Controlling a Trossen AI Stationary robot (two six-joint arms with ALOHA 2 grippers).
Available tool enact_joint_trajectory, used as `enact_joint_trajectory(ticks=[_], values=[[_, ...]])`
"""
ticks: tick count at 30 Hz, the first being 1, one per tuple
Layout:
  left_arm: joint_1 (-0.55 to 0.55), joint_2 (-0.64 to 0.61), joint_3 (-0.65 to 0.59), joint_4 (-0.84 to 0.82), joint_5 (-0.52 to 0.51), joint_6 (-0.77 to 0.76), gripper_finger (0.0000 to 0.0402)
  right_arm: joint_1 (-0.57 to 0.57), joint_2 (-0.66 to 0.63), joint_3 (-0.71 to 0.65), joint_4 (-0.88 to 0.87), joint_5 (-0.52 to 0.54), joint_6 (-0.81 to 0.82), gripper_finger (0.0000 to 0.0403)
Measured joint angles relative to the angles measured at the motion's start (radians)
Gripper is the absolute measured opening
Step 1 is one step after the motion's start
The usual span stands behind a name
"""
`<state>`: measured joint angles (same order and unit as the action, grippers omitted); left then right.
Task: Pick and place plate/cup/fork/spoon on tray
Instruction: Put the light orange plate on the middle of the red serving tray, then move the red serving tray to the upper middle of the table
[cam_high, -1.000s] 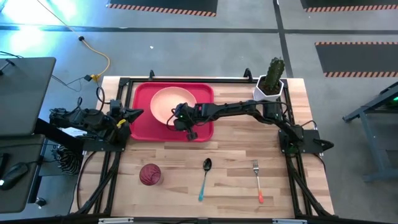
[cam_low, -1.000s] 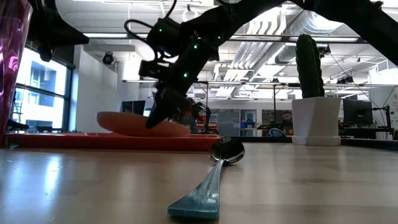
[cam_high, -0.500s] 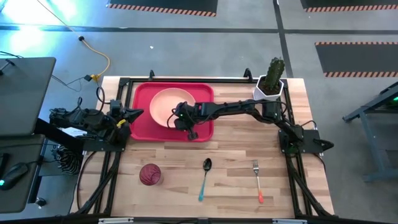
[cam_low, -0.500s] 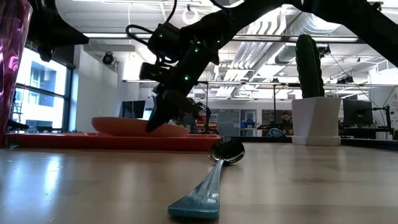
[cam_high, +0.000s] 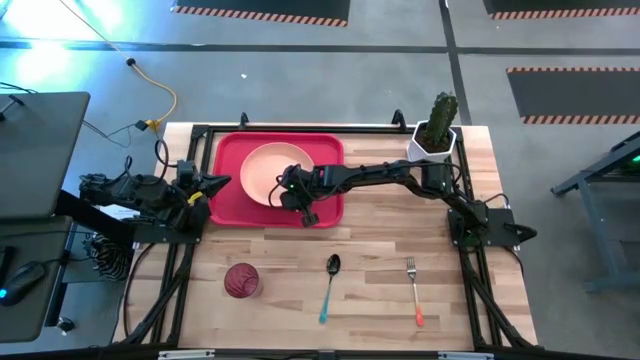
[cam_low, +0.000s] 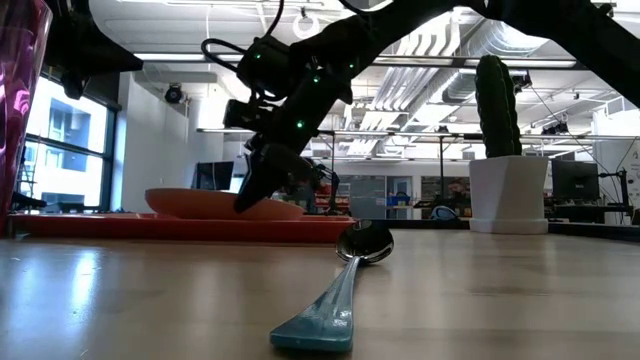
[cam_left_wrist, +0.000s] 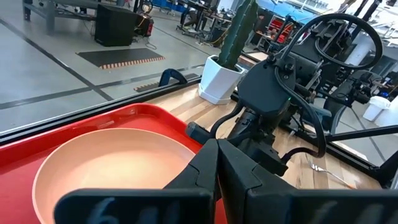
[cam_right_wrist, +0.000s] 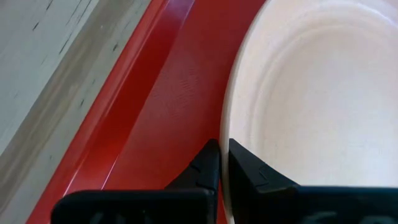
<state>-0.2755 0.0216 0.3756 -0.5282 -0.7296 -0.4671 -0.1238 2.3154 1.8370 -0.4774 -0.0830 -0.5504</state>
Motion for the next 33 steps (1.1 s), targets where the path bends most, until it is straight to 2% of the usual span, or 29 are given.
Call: enact_joint_trajectory(ticks=[13,20,24,33], values=[[0.0,0.0,0.0,0.0,0.0,-0.001,0.0001,0.0,0.0,0.0,-0.008,0.0,0.038,0.0009],[0.0,0.0,0.0,0.002,0.0,-0.003,0.0001,0.0,0.0,0.0,-0.014,-0.004,0.056,0.0068],[0.0,0.0,0.0,0.002,0.0,-0.003,0.0001,0.001,0.0,0.0,-0.013,-0.004,0.064,0.0081],[0.0,0.0,0.0,0.0,0.001,-0.002,0.0001,0.002,-0.059,0.0,-0.018,0.0,0.243,0.0083]])
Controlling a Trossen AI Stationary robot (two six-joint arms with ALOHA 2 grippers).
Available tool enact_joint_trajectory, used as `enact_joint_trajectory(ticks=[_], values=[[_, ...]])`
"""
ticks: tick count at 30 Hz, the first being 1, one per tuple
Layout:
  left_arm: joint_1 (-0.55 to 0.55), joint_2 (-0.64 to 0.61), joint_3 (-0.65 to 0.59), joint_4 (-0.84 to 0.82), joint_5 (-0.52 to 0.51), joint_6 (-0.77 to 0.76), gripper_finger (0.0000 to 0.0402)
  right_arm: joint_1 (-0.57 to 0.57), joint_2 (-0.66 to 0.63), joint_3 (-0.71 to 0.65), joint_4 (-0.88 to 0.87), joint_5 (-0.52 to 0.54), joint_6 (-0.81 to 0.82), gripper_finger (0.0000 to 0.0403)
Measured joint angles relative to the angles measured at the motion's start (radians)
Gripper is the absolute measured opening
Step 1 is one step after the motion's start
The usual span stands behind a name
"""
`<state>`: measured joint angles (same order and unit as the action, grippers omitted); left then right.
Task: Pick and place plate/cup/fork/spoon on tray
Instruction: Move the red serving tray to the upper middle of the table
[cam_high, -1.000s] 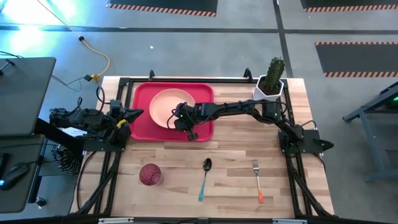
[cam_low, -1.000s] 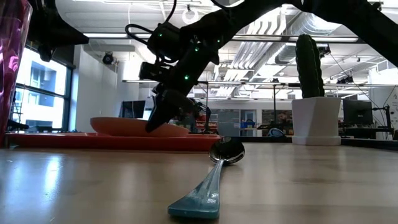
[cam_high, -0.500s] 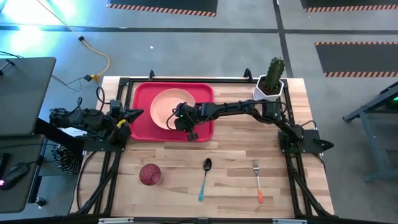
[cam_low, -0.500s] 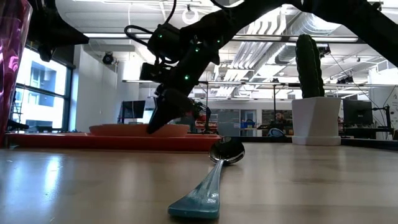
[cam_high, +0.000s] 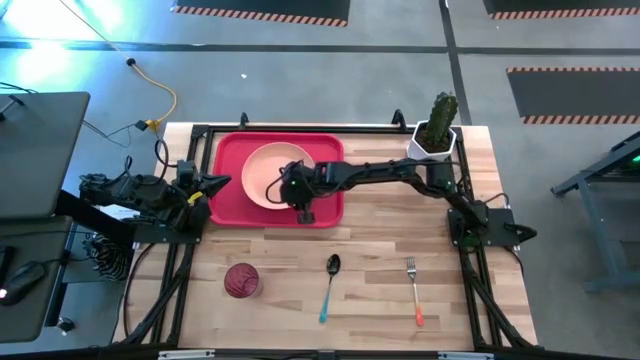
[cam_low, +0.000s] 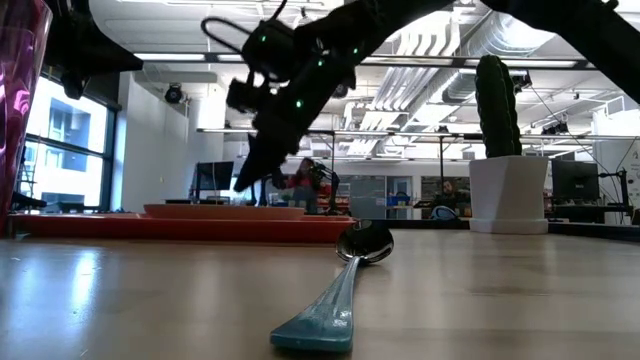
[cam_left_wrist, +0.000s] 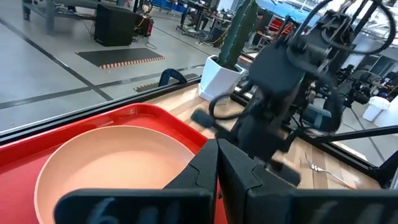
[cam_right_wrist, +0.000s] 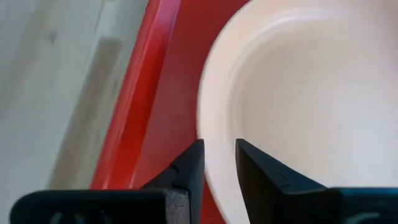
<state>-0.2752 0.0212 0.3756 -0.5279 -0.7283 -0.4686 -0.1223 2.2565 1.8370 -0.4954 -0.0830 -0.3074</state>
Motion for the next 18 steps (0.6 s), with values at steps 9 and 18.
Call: enact_joint_trajectory(ticks=[9,18], values=[[0.0,0.0,0.0,0.0,0.009,0.002,0.0001,0.0,-0.105,0.001,-0.119,0.027,0.384,0.0083],[0.0,0.0,0.0,0.0,0.013,0.012,0.0001,0.009,-0.16,0.001,-0.325,0.027,0.726,0.0083]])
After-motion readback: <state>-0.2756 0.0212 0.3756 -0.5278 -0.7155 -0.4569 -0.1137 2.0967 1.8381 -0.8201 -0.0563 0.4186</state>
